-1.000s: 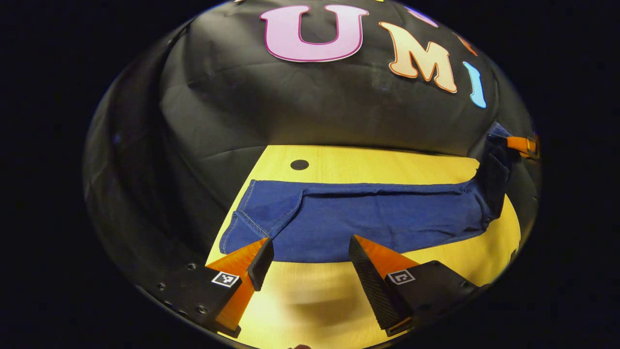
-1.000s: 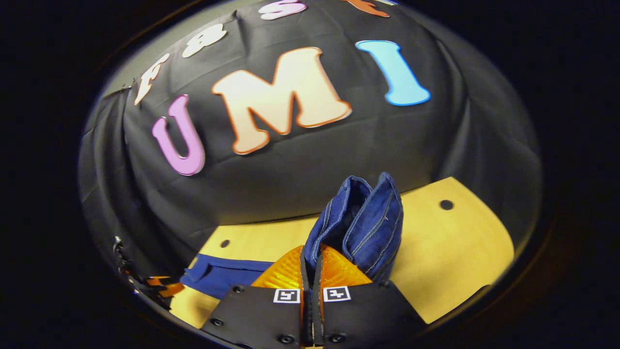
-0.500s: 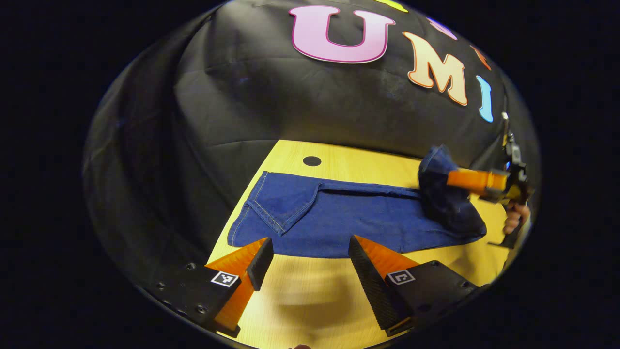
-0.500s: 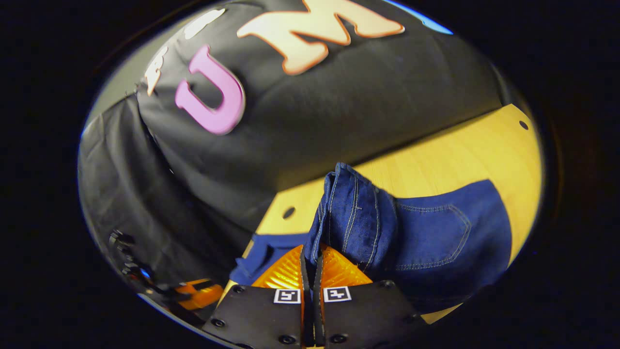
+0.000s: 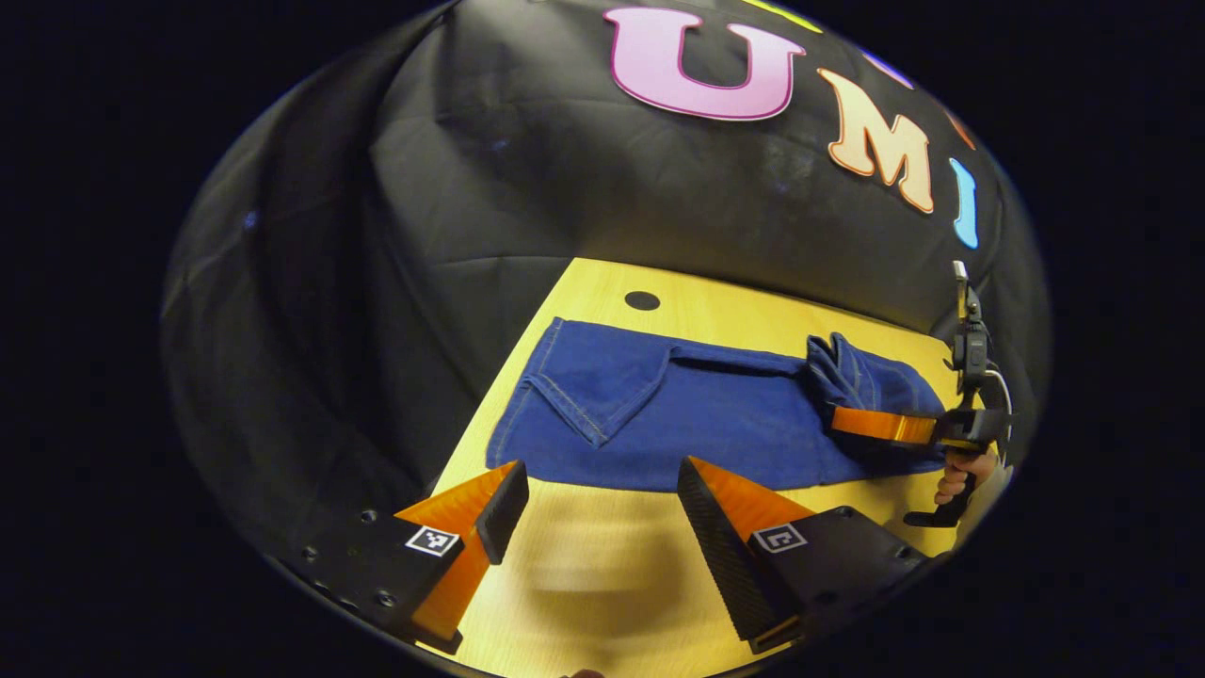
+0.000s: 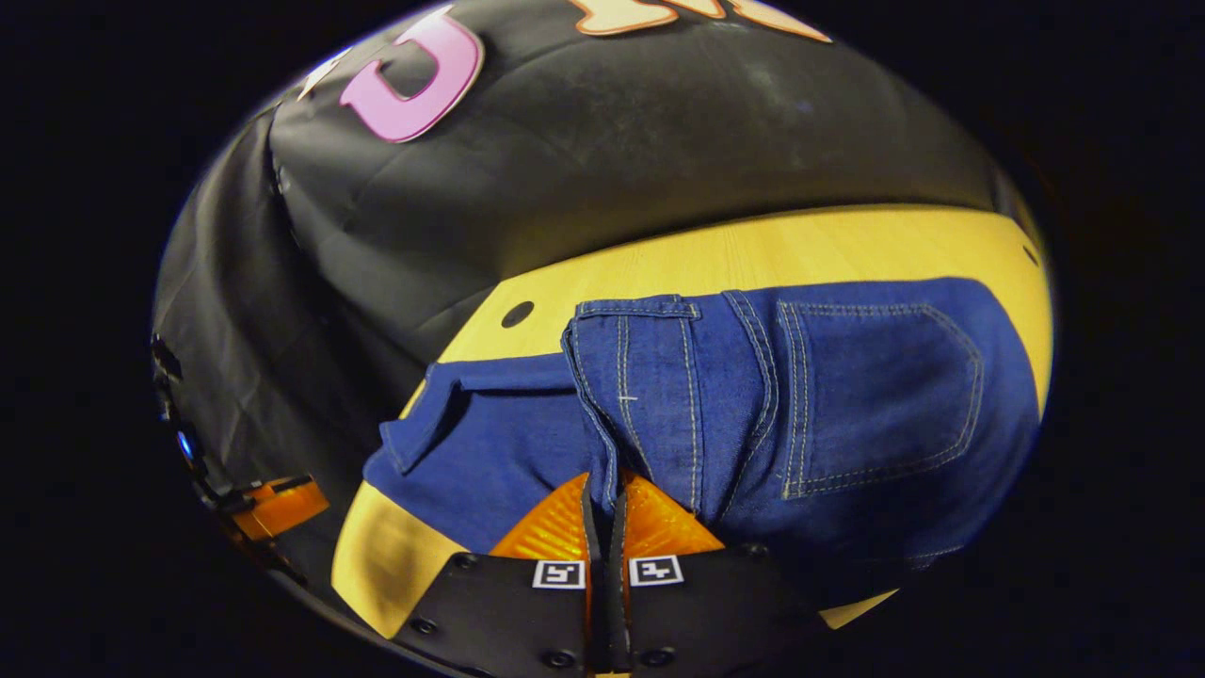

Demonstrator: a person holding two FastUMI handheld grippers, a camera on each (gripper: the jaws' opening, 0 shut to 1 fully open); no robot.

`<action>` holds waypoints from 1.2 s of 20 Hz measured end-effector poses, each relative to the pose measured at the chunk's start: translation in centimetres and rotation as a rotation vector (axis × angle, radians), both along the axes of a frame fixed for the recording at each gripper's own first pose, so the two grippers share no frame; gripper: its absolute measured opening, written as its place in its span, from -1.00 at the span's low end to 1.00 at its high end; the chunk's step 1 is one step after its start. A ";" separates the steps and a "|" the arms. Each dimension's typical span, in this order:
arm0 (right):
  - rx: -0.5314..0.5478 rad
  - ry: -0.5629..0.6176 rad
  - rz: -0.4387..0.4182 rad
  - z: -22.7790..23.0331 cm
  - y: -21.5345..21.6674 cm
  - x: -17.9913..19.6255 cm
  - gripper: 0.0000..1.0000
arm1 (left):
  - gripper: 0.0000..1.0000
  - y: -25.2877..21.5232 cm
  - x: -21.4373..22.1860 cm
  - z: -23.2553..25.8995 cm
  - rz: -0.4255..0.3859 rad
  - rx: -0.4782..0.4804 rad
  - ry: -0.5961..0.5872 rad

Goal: Grasp the waist and the cuffs of the jeans and fold them to make the two legs overlap; first hold the waist and fold one-third of the jeans toward the cuffs, then hold the cuffs and fold the remaining one-third in the same direction to finish folding.

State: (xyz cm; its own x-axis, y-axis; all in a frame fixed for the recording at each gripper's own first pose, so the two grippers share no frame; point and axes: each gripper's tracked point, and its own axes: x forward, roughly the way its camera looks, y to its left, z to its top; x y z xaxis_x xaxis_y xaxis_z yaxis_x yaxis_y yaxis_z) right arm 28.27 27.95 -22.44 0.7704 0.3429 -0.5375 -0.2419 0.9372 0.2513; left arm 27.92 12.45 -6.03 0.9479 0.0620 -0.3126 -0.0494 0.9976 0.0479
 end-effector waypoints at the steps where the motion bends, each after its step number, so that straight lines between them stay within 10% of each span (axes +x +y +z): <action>1: -0.037 -0.004 0.000 0.4 0.2 0.0 -1.00 | 0.94 -0.1 0.0 -0.1 0.001 -0.002 0.011; 10: -0.168 0.000 -0.020 1.3 1.7 0.2 -0.98 | 0.89 -1.2 -0.3 -3.1 -0.055 -0.064 0.110; 12: -0.120 -0.001 -0.009 1.7 1.9 0.2 -0.75 | 0.90 -2.2 -0.5 -4.1 -0.075 -0.063 0.127; 18: -0.061 -0.041 0.012 5.6 1.4 -3.4 0.96 | 0.89 -2.6 0.5 -5.7 -0.072 -0.058 0.147; 24: -0.066 -0.084 -0.146 9.7 -5.8 -6.3 0.96 | 0.85 -2.3 0.9 -7.1 -0.039 -0.025 0.169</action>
State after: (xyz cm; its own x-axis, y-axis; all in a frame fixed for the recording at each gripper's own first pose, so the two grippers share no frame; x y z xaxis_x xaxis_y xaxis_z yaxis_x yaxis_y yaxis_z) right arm 21.99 22.14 -12.78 0.8524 0.1904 -0.4869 -0.1196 0.9776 0.1730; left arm 28.78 10.11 -13.09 0.8833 0.0163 -0.4686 -0.0038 0.9996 0.0275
